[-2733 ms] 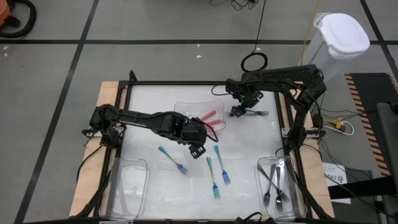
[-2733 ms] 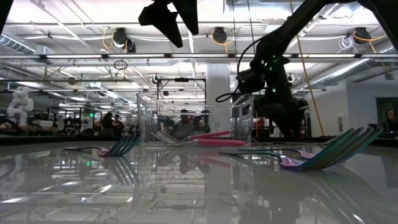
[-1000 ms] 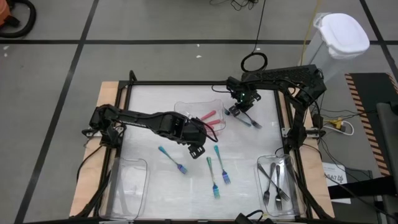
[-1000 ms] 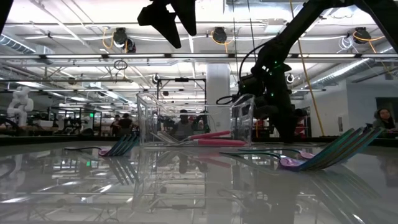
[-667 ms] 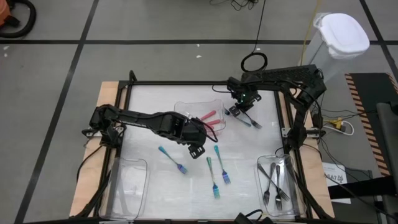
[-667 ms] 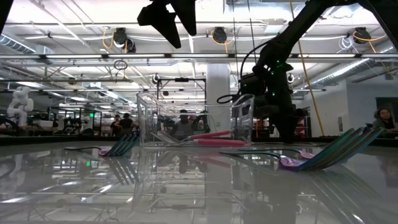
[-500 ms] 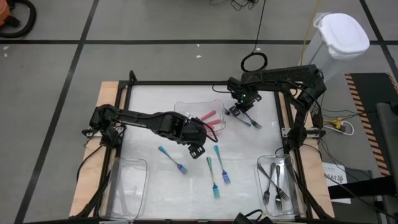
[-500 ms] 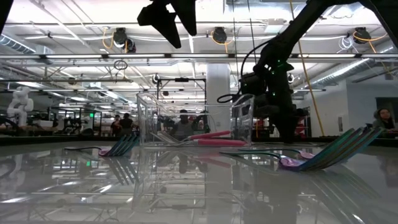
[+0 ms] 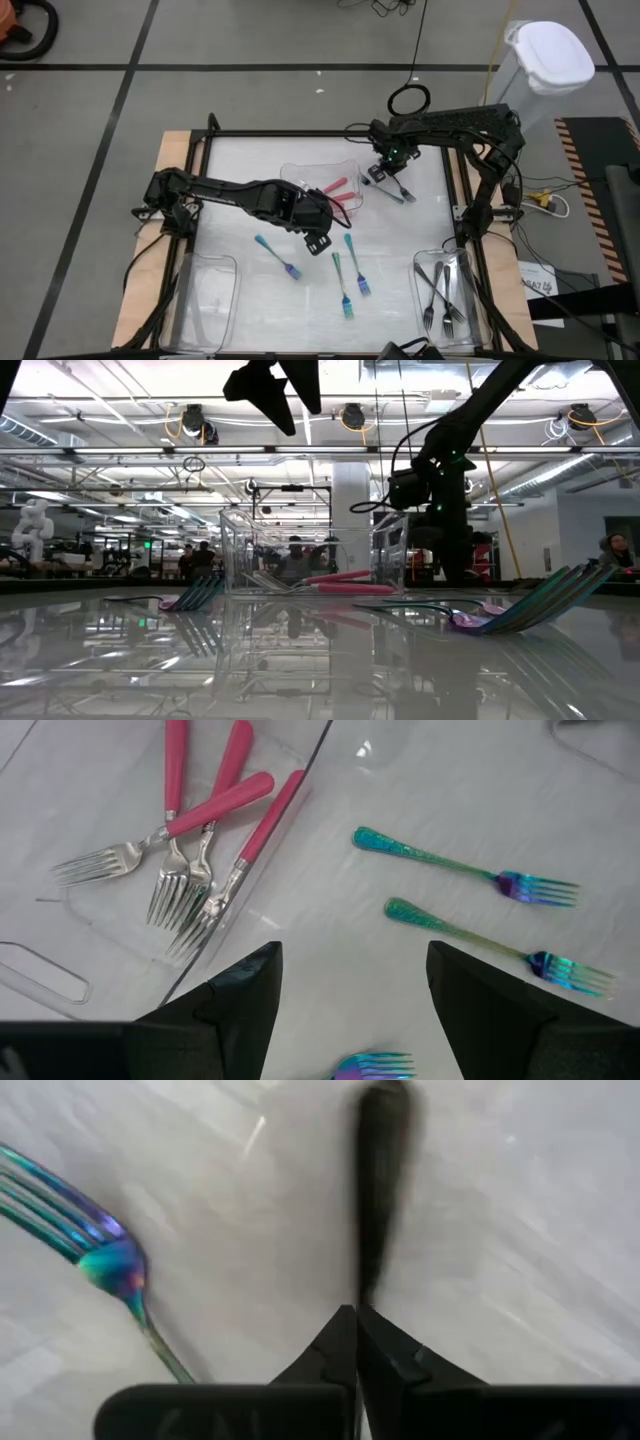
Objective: Sort silverware by color (type)
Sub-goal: Put the black fork into the right transparent bin
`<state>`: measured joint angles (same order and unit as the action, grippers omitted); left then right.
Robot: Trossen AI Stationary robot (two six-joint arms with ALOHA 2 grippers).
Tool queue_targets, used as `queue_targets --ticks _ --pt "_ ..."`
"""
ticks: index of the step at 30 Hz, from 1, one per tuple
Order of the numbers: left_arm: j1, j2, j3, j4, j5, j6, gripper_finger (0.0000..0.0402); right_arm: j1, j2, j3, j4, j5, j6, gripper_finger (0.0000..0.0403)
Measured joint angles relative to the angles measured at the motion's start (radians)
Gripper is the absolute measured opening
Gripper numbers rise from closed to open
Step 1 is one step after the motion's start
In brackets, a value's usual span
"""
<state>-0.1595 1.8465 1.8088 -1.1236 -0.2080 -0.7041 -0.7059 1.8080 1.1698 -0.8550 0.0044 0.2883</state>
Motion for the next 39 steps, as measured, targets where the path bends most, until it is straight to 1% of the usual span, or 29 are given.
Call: queue_targets --ticks 5,13,18,26,29,33,39 --pt "-0.002 0.0 0.0 0.006 0.0 -0.024 0.0248 0.0 -0.025 0.0 -0.003 -0.003 -0.001 0.0002" --pt "-0.005 0.0 0.0 0.024 -0.002 -0.026 0.0248 0.0 -0.025 0.0 -0.028 -0.006 -0.013 0.0002" --pt "-0.021 0.0 0.0 0.024 -0.004 -0.069 0.0248 0.001 -0.025 0.001 -0.045 -0.008 -0.012 0.0001" --pt "-0.051 0.0 0.0 0.024 -0.037 -0.118 0.0248 0.001 -0.026 0.002 -0.043 -0.005 0.025 0.0001" --pt "-0.052 0.0 0.0 0.024 -0.037 -0.126 0.0248 0.001 -0.026 0.002 -0.047 0.03 0.073 0.0002" --pt "-0.053 0.0 0.0 0.024 -0.036 -0.129 0.0248 0.001 -0.027 0.002 -0.07 0.052 0.091 0.0029" --pt "-0.062 0.0 0.0 0.024 -0.035 -0.129 0.0248 0.001 -0.036 0.003 -0.087 0.05 0.093 0.0096"
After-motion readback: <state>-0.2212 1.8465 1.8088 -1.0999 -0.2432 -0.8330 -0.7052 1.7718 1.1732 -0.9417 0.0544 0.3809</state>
